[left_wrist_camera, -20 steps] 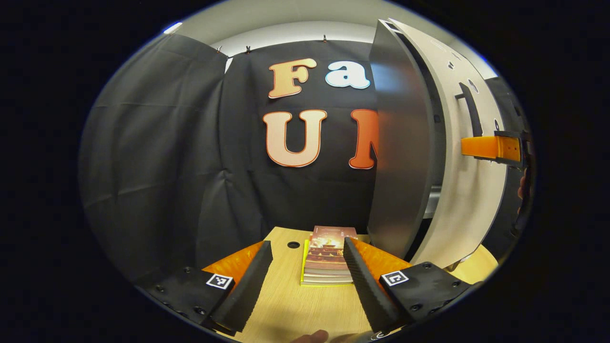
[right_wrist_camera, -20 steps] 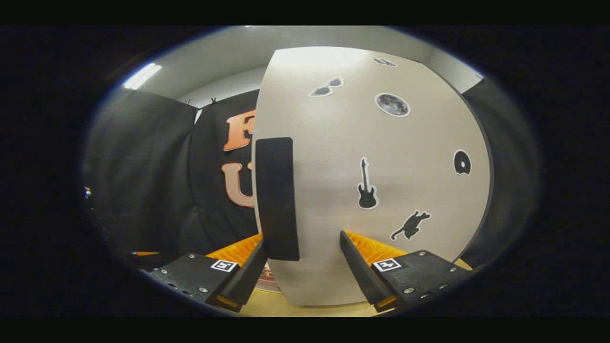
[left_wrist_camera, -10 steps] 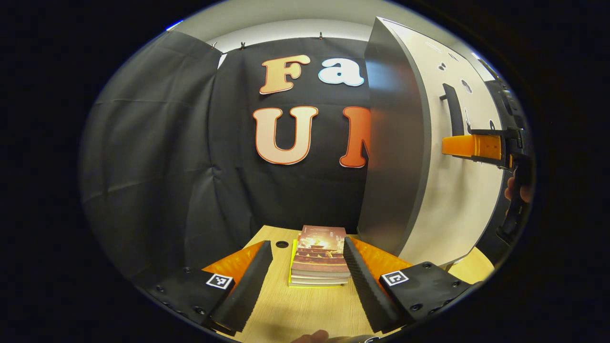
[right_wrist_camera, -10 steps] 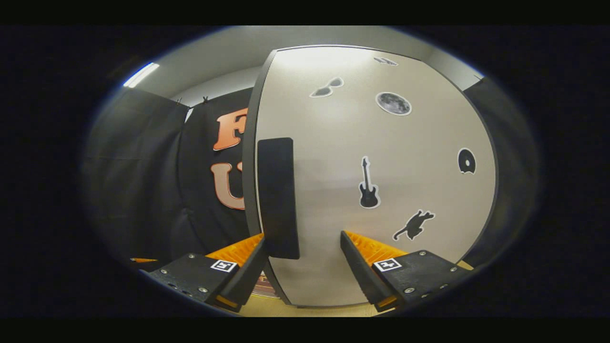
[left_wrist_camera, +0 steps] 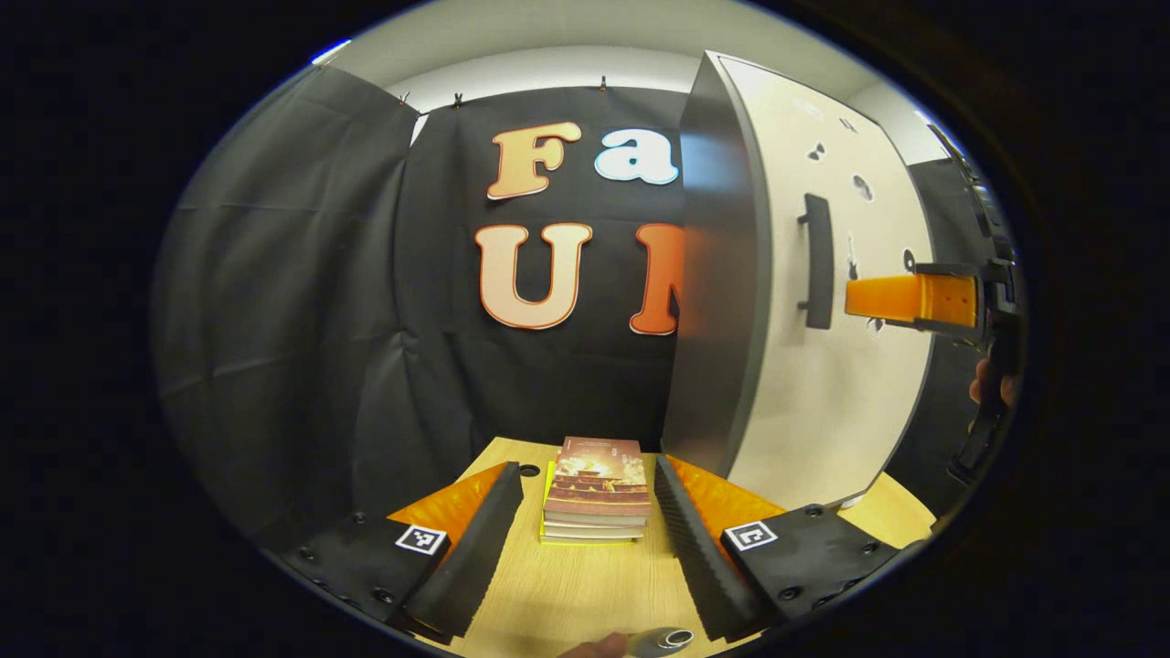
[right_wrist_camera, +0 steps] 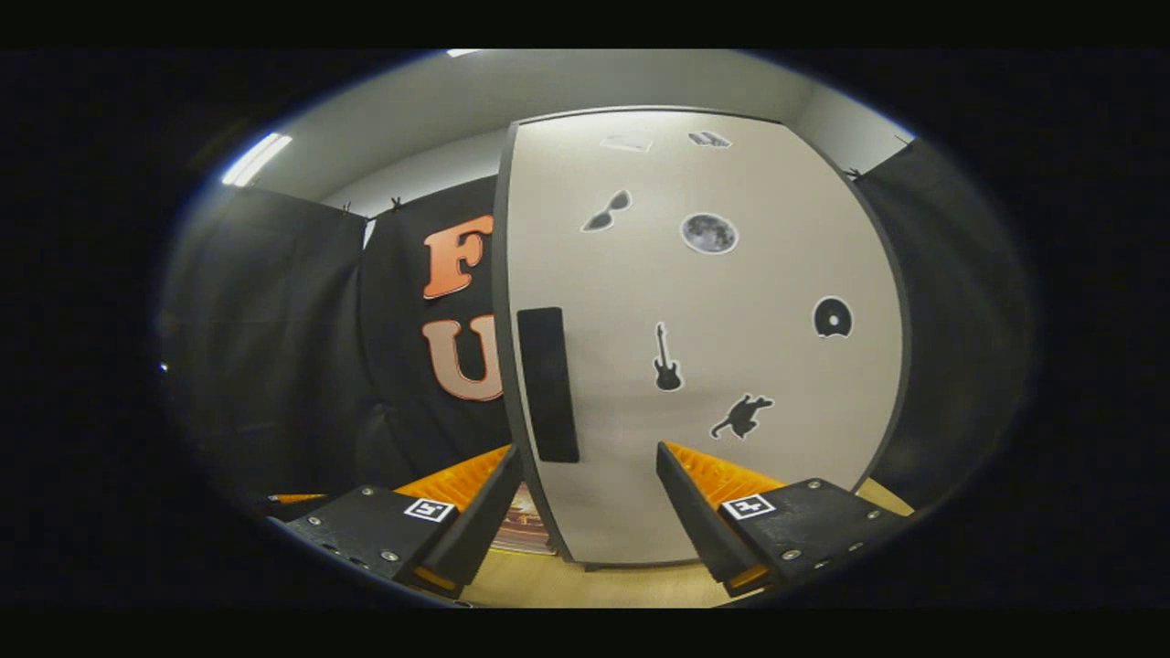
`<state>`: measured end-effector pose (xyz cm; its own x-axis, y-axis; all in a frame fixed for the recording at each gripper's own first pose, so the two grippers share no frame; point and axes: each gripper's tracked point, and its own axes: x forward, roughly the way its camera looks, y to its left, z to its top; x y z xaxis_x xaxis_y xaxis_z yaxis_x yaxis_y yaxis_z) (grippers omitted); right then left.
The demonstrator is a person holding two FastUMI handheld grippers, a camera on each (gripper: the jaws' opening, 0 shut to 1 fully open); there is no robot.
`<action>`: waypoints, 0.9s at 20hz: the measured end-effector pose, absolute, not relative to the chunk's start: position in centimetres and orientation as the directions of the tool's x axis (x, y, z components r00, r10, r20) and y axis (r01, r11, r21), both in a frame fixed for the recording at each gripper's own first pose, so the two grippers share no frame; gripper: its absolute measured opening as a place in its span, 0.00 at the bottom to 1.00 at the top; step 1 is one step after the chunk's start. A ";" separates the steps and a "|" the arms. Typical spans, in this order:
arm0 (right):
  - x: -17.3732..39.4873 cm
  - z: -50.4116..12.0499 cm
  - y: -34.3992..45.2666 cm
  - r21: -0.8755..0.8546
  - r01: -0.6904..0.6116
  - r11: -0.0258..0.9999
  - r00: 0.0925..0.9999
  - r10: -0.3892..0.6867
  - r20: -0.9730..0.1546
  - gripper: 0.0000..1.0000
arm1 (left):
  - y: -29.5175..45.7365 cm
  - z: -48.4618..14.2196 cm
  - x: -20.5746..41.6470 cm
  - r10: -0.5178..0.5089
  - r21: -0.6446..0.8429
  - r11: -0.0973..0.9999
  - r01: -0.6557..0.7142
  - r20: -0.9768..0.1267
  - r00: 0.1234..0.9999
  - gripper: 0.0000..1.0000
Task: Open the cabinet door with the right hand, grasp the bottle in the cabinet with the left hand and place it on the coaster, then close the cabinet door with the right hand.
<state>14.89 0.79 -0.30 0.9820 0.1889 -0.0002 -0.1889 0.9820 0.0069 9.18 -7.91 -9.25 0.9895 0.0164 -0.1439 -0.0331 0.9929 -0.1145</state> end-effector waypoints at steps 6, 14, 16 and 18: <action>3.1 -0.8 -3.7 -0.036 -0.124 0.992 0.992 0.124 -0.019 0.91 | -9.7 -6.1 2.2 0.011 -0.106 0.994 -0.023 -0.120 0.993 0.95; -7.2 -2.3 -7.5 -0.011 -0.084 0.996 0.996 0.084 -0.022 0.91 | -12.5 -4.1 -5.6 -0.019 -0.091 0.996 0.010 -0.105 0.994 0.95; -8.5 -2.9 -8.3 0.001 -0.078 0.997 0.996 0.078 -0.037 0.91 | -12.7 -3.9 -6.9 -0.016 -0.087 0.996 0.007 -0.105 0.994 0.95; -9.4 -3.3 -8.8 0.010 -0.073 0.997 0.996 0.074 -0.043 0.92 | -12.9 -3.5 -7.8 -0.011 -0.082 0.997 0.003 -0.101 0.995 0.95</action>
